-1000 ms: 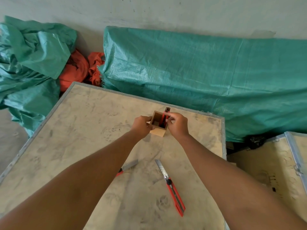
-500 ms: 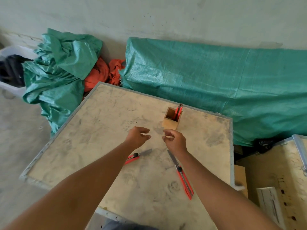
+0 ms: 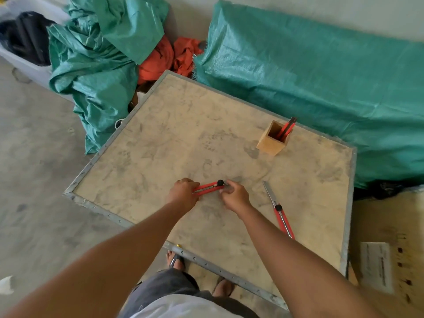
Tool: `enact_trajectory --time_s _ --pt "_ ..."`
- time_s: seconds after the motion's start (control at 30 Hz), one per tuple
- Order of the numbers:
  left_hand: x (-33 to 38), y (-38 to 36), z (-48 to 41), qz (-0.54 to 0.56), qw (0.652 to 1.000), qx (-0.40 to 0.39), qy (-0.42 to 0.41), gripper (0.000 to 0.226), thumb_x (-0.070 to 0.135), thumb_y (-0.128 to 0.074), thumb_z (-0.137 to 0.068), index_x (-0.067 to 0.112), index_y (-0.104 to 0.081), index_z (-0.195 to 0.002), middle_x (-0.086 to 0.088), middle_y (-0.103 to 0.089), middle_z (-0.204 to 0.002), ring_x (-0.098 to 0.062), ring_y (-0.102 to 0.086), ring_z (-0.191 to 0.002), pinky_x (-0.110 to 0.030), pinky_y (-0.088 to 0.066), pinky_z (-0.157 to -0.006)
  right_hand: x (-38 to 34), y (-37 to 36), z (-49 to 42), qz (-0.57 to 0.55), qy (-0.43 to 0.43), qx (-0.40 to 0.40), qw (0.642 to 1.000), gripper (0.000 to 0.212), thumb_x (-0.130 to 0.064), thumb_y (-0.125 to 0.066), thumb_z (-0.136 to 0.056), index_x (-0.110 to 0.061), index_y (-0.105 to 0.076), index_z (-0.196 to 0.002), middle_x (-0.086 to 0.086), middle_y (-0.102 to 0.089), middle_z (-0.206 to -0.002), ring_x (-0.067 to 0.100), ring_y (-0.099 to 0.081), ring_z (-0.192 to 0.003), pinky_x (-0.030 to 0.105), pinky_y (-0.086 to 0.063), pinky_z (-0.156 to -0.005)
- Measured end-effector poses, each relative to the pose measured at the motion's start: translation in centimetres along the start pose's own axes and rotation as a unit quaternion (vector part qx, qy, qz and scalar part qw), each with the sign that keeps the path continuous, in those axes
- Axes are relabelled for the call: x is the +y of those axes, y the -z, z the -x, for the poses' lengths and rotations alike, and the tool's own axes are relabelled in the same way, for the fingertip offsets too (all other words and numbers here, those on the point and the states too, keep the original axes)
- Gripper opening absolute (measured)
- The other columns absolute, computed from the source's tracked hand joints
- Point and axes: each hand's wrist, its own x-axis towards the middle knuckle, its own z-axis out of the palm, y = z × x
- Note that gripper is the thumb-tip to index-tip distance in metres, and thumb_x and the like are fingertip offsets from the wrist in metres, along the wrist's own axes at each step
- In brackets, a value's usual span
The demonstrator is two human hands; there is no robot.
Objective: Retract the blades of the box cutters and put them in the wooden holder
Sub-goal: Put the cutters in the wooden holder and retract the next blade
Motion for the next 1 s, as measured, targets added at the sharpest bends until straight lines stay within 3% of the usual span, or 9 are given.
enact_trajectory --time_s 0.1,0.23,0.33,0.5,0.77,0.9,1.0 --pt "-0.4 -0.5 0.2 -0.007 1.000 -0.002 -0.016 0.036 0.023 -0.073 -0.082 0.033 -0.071 -0.117 0.001 -0.064 -0.116 -0.025 -0.059 -0.107 -0.038 -0.055 -0.082 -0.1 -1.2 -0.7 -0.013 -0.009 0.023 1.000 0.053 -0.029 -0.071 -0.088 -0.026 -0.060 -0.140 0.005 -0.069 -0.121 0.031 -0.068 -0.117 0.047 -0.059 -0.097" --pt "-0.5 -0.6 0.9 0.011 0.999 0.014 -0.032 0.027 0.027 -0.072 -0.083 0.031 -0.075 -0.109 -0.001 -0.066 -0.109 -0.026 -0.064 -0.098 -0.029 -0.048 -0.068 -0.8 -2.3 -0.8 -0.058 -0.014 0.070 0.996 0.036 -0.025 -0.071 -0.092 -0.023 -0.068 -0.128 0.006 -0.073 -0.118 0.026 -0.074 -0.103 0.046 -0.062 -0.092" --pt "-0.7 -0.8 1.6 0.031 0.998 0.013 -0.045 0.026 0.027 -0.071 -0.082 0.029 -0.076 -0.107 -0.005 -0.068 -0.104 -0.028 -0.067 -0.090 -0.032 -0.053 -0.071 -0.9 -2.9 -0.4 -0.122 -0.036 0.084 0.988 0.027 -0.019 -0.070 -0.095 -0.017 -0.070 -0.122 0.010 -0.073 -0.113 0.029 -0.077 -0.093 0.046 -0.066 -0.082" --pt "0.3 -0.5 3.1 0.074 0.996 0.032 -0.031 0.027 0.023 -0.070 -0.081 0.027 -0.076 -0.107 -0.005 -0.068 -0.104 -0.025 -0.067 -0.088 -0.027 -0.050 -0.071 -1.2 -2.3 0.6 -0.221 -0.043 0.086 0.971 0.013 -0.008 -0.069 -0.096 -0.014 -0.069 -0.108 0.010 -0.071 -0.106 0.026 -0.075 -0.096 0.034 -0.067 -0.073" --pt "4.8 1.8 5.4 0.194 0.978 0.049 -0.058 0.035 0.023 -0.075 -0.084 0.025 -0.071 -0.118 0.004 -0.064 -0.112 -0.013 -0.065 -0.087 -0.021 -0.050 -0.075 -3.7 5.2 2.6 -0.228 0.049 0.053 0.971 0.019 -0.007 -0.070 -0.095 -0.008 -0.072 -0.114 0.012 -0.076 -0.104 0.020 -0.076 -0.087 0.036 -0.067 -0.075" --pt "8.3 3.4 6.3 0.264 0.961 -0.002 -0.083 0.040 0.012 -0.069 -0.089 0.033 -0.068 -0.123 0.012 -0.068 -0.114 -0.005 -0.068 -0.087 -0.002 -0.046 -0.063 -5.7 11.3 4.3 -0.214 0.114 0.040 0.969 0.020 -0.004 -0.071 -0.094 -0.008 -0.073 -0.114 0.010 -0.075 -0.102 0.020 -0.075 -0.085 0.031 -0.066 -0.071" --pt "10.9 4.3 7.2 0.296 0.948 -0.034 -0.114 0.047 0.005 -0.067 -0.089 0.028 -0.063 -0.130 0.013 -0.070 -0.115 -0.013 -0.070 -0.088 -0.009 -0.053 -0.071 -6.7 15.2 6.1 -0.203 0.148 0.025 0.968 0.021 -0.004 -0.071 -0.094 -0.009 -0.073 -0.114 0.013 -0.077 -0.104 0.022 -0.078 -0.088 0.033 -0.066 -0.075"
